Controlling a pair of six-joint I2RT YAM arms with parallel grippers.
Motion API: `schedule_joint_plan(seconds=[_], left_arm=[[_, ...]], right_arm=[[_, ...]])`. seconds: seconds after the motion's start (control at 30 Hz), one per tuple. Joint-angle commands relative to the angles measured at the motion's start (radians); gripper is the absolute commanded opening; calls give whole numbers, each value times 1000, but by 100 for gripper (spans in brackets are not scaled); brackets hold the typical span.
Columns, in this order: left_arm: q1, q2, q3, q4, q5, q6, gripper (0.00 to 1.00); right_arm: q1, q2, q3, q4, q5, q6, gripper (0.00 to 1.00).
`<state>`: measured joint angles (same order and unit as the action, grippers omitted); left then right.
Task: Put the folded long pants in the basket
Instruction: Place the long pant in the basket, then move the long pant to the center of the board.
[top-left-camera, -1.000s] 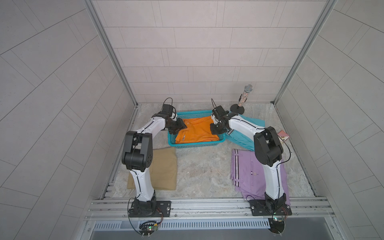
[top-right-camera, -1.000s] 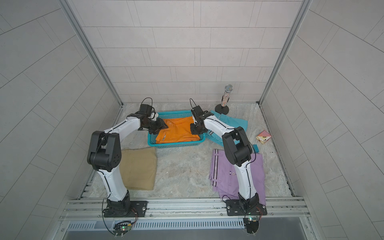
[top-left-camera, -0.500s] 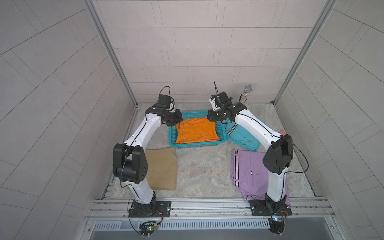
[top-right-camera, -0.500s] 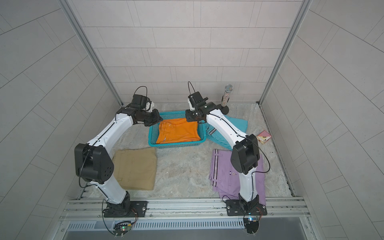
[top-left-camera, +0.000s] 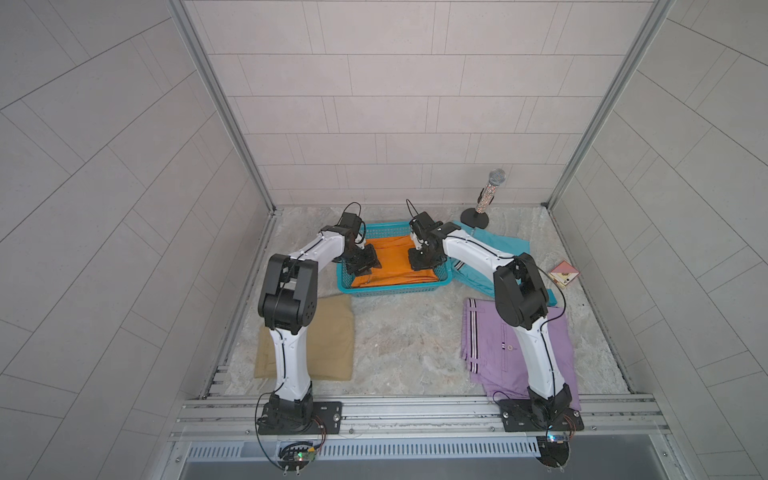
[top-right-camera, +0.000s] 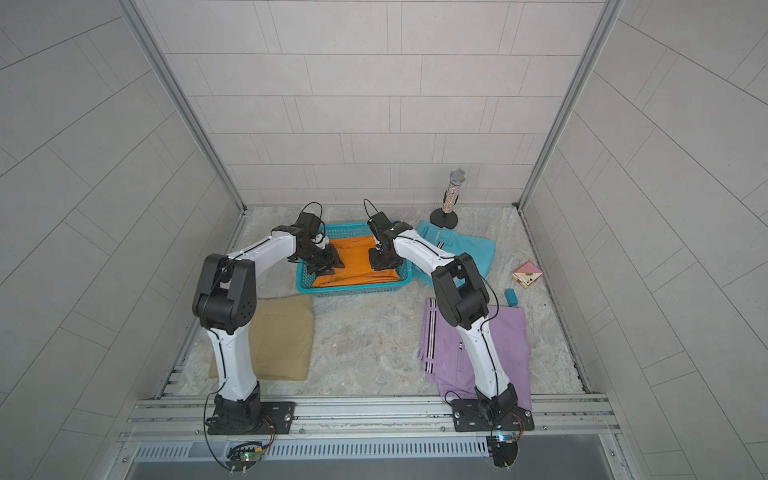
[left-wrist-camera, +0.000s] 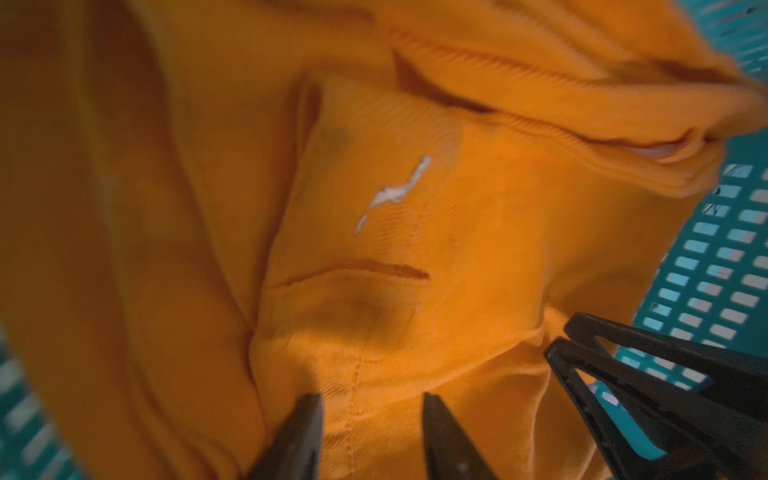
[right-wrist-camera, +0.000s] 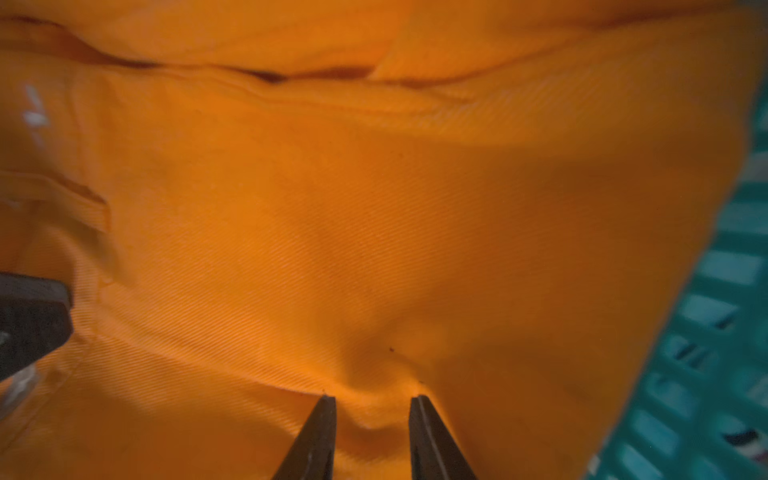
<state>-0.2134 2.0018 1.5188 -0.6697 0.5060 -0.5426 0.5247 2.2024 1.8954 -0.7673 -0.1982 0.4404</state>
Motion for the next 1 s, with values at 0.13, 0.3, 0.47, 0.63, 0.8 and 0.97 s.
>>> schedule_joint_plan(seconds=[0.13,0.3,0.47,0.63,0.8,0.97], left_arm=[[10,-214,190,-377,-146,-80,92],[76,-433,55,-407,-110,-72,94],[435,-799,-594,219,409,-431,100],[544,-921,-603,-24,388,-197,100],[550,-873,-473,-329,247,70,100],[550,-880,-393,-513,31,202,100]], right_arm=[[65,-364,-62,-39,11,5,45],[266,-692,-501,252,-32,175,62],[535,-816,-792,564,58,355,69],[631,-716,-868,681,96,430,71],[631,-528,-838,791,30,479,71],[631,-309,-757,887,-39,539,70]])
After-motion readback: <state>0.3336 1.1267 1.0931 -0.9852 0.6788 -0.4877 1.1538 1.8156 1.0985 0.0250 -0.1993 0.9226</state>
